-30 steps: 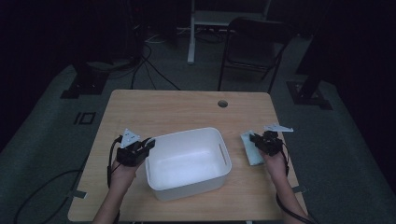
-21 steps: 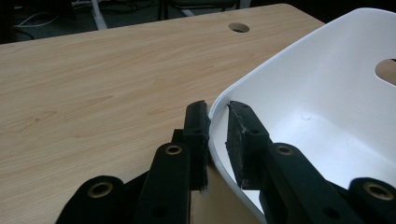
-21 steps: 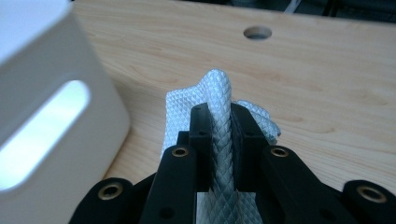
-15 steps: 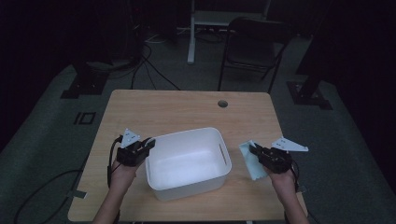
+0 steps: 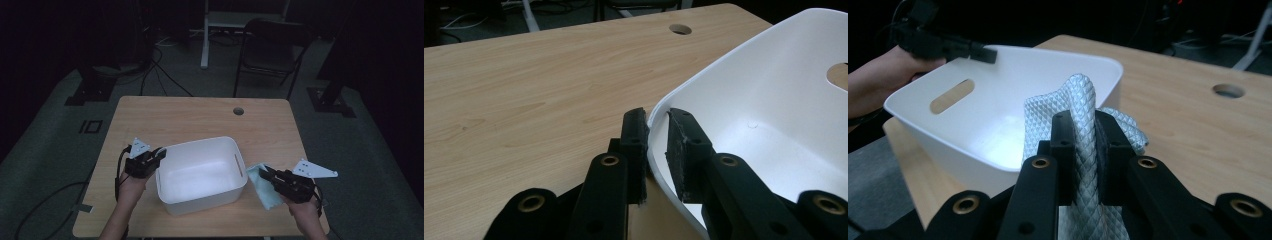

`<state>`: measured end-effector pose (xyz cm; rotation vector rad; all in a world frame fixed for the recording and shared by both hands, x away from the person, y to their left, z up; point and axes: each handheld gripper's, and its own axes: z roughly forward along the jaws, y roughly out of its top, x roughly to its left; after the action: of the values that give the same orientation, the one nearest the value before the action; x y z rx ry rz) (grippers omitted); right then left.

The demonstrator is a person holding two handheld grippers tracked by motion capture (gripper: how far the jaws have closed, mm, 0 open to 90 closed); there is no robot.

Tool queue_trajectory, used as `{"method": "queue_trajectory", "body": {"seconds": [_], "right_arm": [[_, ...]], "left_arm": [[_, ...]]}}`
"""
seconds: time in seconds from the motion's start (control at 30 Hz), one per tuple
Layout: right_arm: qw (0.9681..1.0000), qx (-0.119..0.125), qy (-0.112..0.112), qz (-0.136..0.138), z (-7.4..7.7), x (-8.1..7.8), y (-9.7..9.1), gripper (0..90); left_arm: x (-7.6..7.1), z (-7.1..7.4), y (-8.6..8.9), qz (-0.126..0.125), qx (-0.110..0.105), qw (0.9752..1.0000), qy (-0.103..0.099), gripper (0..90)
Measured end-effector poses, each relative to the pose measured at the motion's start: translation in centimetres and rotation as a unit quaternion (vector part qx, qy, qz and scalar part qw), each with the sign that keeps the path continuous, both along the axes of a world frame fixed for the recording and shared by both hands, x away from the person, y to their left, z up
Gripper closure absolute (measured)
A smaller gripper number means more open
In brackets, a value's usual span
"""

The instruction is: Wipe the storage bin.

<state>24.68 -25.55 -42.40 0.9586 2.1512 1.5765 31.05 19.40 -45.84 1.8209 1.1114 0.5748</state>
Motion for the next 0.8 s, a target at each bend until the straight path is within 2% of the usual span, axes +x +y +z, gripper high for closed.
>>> {"method": "queue_trajectory", "body": {"seconds": [0.1,0.4,0.5,0.53,0.8], "right_arm": [[0.9999,0.002,0.015,0.002,-0.8,0.3,0.4,80.9],[0.9991,-0.028,0.032,-0.001,-2.6,1.3,2.1,80.9],[0.9989,-0.023,0.041,-0.005,-3.1,1.6,2.3,80.9],[0.9989,-0.017,0.043,-0.006,-3.2,1.7,2.3,81.0],[0.9988,-0.025,0.042,-0.012,-3.3,1.9,2.6,81.2]], "left_arm": [[0.0,0.0,0.0,0.001,0.001,1.0,0.0,77.9],[0.0,0.0,0.0,0.001,0.002,1.0,0.0,77.9],[0.0,0.0,-0.1,0.003,0.001,1.0,-0.001,77.9],[0.0,0.0,-0.1,0.003,0.002,1.0,0.0,77.9],[-0.1,0.0,-0.2,0.007,0.003,1.0,0.0,77.9]]}}
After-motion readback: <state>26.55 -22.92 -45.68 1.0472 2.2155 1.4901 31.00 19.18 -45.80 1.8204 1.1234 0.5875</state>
